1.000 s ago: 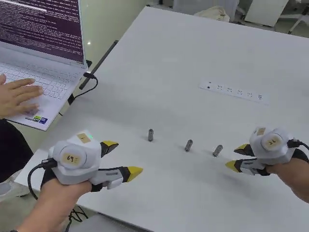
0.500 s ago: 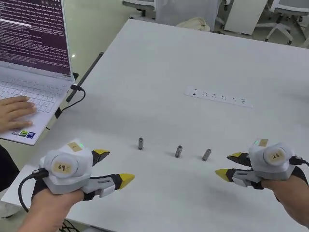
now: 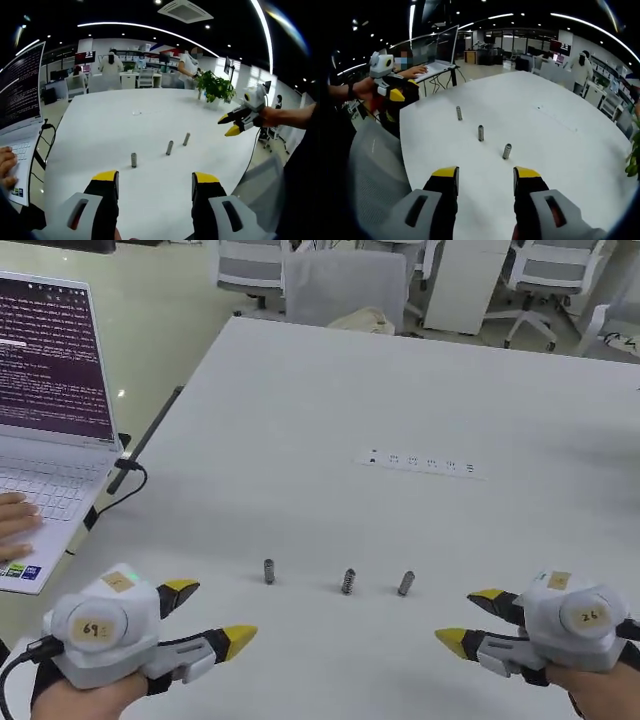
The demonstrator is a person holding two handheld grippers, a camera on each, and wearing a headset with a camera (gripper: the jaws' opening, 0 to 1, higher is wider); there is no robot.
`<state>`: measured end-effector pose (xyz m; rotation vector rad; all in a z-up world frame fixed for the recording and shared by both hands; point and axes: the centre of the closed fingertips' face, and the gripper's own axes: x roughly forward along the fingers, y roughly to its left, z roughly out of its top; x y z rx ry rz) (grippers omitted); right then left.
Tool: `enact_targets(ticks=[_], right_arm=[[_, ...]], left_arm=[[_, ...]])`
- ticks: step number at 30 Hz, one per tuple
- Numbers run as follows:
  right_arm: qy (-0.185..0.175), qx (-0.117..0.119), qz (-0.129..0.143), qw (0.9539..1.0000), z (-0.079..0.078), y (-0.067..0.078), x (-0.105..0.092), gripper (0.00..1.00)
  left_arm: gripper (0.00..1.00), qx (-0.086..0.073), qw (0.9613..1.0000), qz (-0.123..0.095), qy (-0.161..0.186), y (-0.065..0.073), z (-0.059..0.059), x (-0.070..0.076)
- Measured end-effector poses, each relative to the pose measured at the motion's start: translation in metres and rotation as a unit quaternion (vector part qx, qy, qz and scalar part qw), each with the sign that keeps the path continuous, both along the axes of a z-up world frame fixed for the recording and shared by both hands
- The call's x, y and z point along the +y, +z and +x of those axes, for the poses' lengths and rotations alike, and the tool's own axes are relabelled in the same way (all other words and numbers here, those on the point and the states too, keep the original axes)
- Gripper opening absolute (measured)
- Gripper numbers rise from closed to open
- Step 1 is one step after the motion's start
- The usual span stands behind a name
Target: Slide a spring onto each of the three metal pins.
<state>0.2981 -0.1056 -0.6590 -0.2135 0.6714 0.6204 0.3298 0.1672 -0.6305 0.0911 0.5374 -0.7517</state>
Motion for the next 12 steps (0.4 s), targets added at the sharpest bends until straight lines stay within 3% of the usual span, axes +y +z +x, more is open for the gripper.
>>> enact_targets(ticks=[12], right_arm=[[-0.037,0.006,0.023,0.9990,-0.038,-0.004,-0.004,0.46]], left_arm=[[0.55,-0.001,1.0000,0.000,-0.002,0.003,-0.003,0.000]])
